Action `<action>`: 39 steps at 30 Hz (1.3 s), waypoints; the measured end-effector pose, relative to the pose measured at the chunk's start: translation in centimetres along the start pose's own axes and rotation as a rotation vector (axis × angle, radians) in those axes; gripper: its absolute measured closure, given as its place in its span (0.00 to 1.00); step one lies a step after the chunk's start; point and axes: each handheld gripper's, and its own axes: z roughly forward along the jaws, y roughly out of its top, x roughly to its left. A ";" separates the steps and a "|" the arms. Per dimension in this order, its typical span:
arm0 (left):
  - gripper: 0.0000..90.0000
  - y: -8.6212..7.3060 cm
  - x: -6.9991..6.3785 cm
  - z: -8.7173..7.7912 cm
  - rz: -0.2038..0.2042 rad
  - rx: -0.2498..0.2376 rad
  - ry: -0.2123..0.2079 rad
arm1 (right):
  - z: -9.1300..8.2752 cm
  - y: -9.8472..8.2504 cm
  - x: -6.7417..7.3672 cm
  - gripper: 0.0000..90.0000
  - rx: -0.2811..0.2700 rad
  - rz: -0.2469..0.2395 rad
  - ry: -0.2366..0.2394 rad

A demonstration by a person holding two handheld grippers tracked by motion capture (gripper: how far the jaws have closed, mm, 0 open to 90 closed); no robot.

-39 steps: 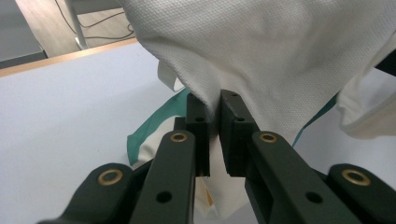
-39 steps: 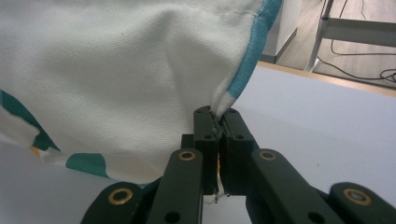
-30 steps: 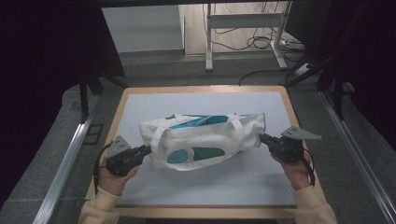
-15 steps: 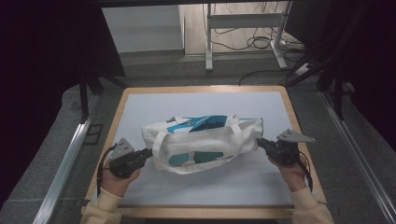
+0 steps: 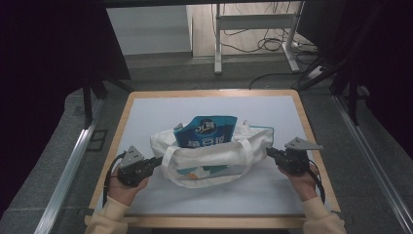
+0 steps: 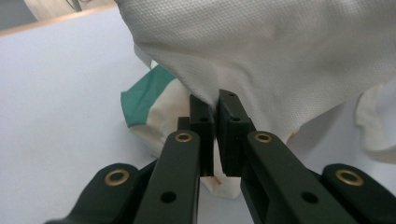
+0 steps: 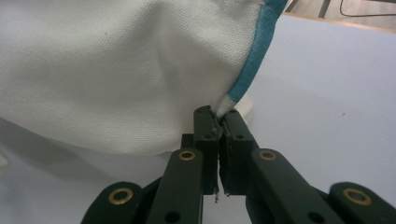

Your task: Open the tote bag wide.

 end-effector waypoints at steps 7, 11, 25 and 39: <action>0.95 -0.1 0.2 0.3 -0.010 0.011 0.003 | 0.1 -0.1 0.0 0.95 0.008 0.000 0.000; 0.95 -0.3 0.5 0.8 -0.011 0.032 0.010 | 0.4 -0.4 0.1 0.95 0.021 -0.002 0.001; 0.96 -1.0 1.1 3.3 -0.018 0.116 0.028 | 1.9 -1.5 0.1 0.95 0.108 -0.011 0.007; 0.95 -1.3 1.5 3.8 -0.037 0.129 0.016 | 2.1 -1.6 0.1 0.95 0.118 -0.006 0.007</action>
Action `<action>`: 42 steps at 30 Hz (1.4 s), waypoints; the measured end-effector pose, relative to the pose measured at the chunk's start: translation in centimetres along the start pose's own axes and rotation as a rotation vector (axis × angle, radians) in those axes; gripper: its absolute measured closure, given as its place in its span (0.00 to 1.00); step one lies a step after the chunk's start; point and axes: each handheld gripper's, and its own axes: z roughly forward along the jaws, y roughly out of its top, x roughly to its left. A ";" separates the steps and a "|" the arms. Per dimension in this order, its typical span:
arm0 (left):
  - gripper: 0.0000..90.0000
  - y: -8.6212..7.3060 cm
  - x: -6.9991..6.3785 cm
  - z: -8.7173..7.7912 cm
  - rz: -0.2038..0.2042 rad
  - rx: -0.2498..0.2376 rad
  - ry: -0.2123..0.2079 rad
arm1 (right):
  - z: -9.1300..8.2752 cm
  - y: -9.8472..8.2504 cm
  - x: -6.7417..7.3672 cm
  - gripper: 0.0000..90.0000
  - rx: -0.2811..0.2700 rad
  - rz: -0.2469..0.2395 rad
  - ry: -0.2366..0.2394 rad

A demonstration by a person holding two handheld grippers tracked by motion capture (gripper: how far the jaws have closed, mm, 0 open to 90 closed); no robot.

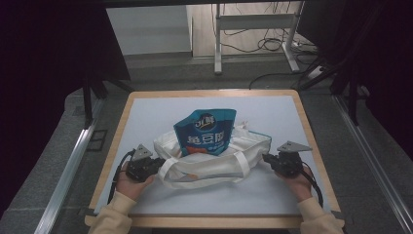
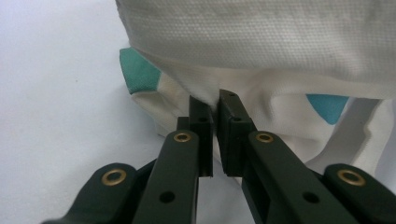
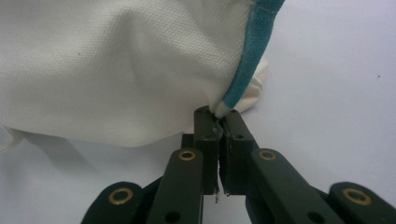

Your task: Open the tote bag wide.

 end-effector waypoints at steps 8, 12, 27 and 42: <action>0.72 -0.1 0.2 -0.4 -0.029 0.011 0.019 | -0.6 0.1 -0.2 0.63 -0.036 0.048 -0.014; 0.50 -0.1 0.2 -2.4 -0.086 -0.037 0.038 | -2.2 0.5 -0.5 0.48 -0.103 0.083 -0.054; 0.44 4.5 -0.7 -8.3 -0.094 -0.248 0.023 | -6.1 5.0 0.5 0.63 -0.264 0.065 -0.023; 0.99 7.8 -2.6 -5.1 0.010 -0.181 -0.075 | -2.5 9.7 4.5 0.98 -0.196 -0.115 0.078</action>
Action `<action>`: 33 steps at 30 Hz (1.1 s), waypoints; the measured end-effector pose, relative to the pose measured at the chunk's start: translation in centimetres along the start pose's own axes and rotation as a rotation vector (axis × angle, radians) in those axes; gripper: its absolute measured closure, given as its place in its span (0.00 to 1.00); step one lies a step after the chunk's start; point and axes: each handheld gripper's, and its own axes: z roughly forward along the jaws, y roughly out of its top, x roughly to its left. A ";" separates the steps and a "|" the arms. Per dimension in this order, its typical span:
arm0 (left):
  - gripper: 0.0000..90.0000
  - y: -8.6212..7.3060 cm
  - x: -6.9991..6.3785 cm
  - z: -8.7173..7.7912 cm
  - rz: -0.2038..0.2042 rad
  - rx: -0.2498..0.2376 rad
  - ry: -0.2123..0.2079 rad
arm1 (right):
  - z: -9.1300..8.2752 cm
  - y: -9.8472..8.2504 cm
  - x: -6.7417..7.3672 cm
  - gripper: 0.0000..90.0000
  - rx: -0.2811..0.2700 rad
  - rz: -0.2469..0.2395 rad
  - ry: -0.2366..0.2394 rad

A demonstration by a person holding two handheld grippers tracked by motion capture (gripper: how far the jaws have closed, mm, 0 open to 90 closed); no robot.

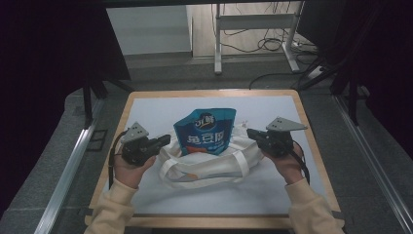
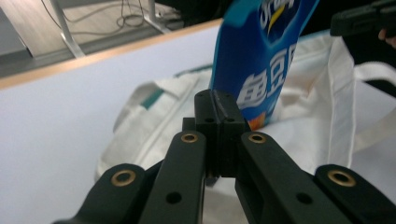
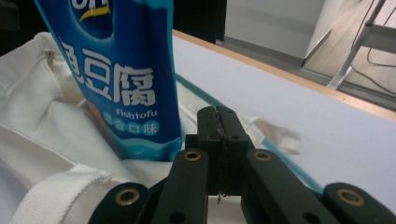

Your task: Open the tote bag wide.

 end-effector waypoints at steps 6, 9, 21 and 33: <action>0.99 -2.2 0.7 1.2 -0.040 0.056 -0.007 | 0.7 -1.6 -0.2 0.98 0.025 0.030 0.016; 0.99 -2.7 0.9 1.6 -0.052 0.073 -0.024 | 0.9 -2.2 -0.3 0.98 0.036 0.042 0.022; 0.99 -4.3 0.6 3.1 -0.031 0.152 -0.011 | 1.8 -5.1 0.1 0.98 0.115 0.052 0.043; 1.00 -6.1 0.7 4.2 -0.053 0.199 -0.010 | 3.0 -8.1 0.1 0.98 0.205 0.091 0.072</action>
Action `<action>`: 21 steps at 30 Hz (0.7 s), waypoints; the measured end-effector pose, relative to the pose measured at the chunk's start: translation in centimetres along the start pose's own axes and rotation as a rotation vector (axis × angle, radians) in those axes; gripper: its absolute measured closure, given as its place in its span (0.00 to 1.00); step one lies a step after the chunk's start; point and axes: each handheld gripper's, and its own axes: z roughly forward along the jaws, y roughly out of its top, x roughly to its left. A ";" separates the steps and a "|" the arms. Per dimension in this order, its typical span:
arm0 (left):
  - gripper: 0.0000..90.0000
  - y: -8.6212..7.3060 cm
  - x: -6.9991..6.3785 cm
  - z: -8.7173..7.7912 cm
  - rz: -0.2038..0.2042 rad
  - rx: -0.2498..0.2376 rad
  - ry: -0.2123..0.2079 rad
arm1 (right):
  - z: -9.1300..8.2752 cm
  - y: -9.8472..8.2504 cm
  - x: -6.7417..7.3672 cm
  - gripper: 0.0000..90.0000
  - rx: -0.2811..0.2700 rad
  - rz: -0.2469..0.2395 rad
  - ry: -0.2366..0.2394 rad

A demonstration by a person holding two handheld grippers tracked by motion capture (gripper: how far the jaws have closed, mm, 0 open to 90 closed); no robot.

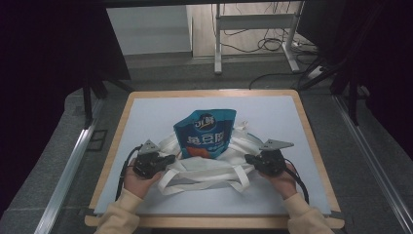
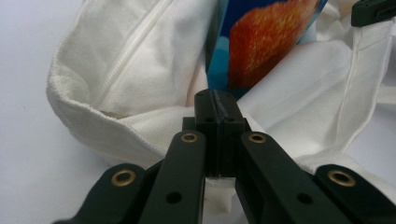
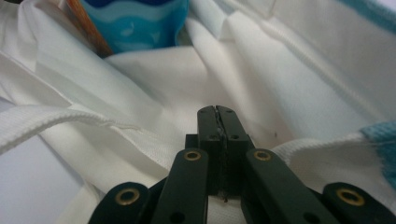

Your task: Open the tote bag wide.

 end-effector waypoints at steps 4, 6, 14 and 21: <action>1.00 -0.4 0.1 0.5 -0.002 0.020 0.000 | 0.3 -0.8 -0.2 0.98 0.025 0.006 0.004; 1.00 -0.4 0.2 0.7 -0.005 0.023 -0.002 | 0.4 -1.0 -0.3 0.99 0.037 0.007 0.008; 1.00 -0.6 0.2 1.0 0.002 0.033 0.006 | 0.7 -1.3 -0.3 0.99 0.048 0.015 0.007; 1.00 -0.1 -0.1 0.4 0.024 0.014 0.021 | 0.1 -0.7 0.1 0.99 0.007 0.012 0.002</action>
